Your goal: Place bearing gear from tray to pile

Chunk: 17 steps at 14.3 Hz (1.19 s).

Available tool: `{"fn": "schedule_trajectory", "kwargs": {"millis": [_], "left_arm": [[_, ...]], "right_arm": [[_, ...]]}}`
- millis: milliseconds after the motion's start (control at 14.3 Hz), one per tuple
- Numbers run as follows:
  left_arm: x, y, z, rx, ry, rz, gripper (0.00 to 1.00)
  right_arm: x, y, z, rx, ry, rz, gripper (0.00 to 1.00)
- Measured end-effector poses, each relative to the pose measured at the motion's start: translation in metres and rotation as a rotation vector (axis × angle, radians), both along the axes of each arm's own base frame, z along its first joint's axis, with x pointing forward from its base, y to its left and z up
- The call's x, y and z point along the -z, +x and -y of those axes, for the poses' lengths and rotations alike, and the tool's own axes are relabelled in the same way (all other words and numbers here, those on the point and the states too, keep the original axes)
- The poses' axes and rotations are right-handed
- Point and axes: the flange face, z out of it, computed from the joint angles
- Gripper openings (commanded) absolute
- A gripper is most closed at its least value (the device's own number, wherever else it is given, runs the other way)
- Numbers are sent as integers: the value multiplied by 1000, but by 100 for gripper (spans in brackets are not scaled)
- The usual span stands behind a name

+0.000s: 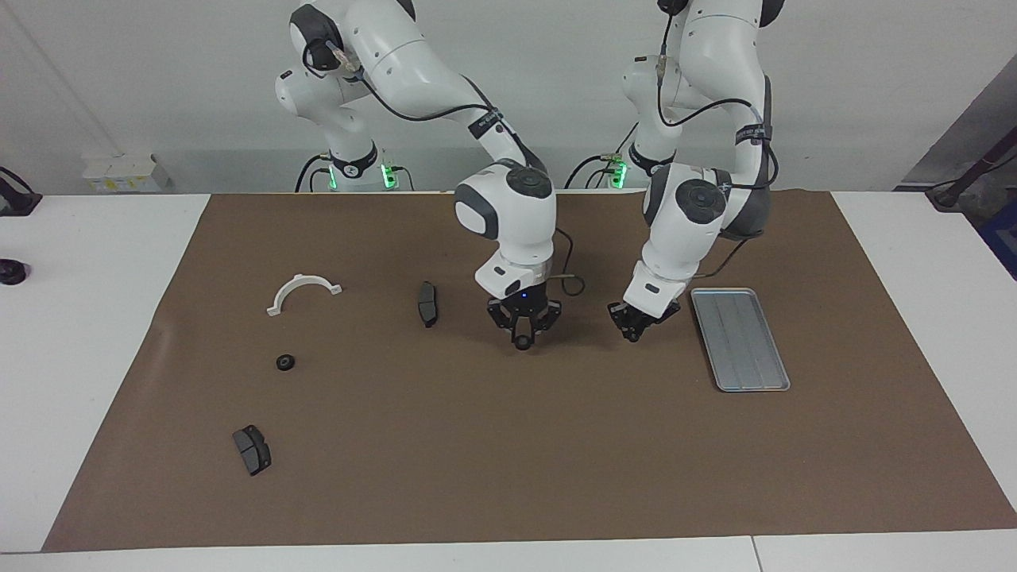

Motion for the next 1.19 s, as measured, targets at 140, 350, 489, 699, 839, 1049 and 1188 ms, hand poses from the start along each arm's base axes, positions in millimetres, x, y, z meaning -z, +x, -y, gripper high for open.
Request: {"fn": "schedule_trajectory", "kwargs": {"millis": [140,350,489,699,839,1049,1188], "left_arm": [[0,-16,36,24,-2,-3,0],[5,-48,91,75,1,-14,2],[12,-64,114,101,-5,-6,32],[29,-74,127,122,-17,13,95],[30,-73,126,118,-18,18,97],[22,-60,116,93,-27,40,97],[6,-35,93,44,-40,69,97]], "right_arm": [[-5,2,54,-9,-26,-11,0],[-1,-13,118,-26,-36,-25,0],[15,-26,158,-63,-38,-41,0],[33,-32,209,-94,-64,-80,0],[38,-31,231,-105,-57,-103,81],[40,-30,242,-88,-28,-131,100],[37,-29,240,-85,-20,-128,100]]}}
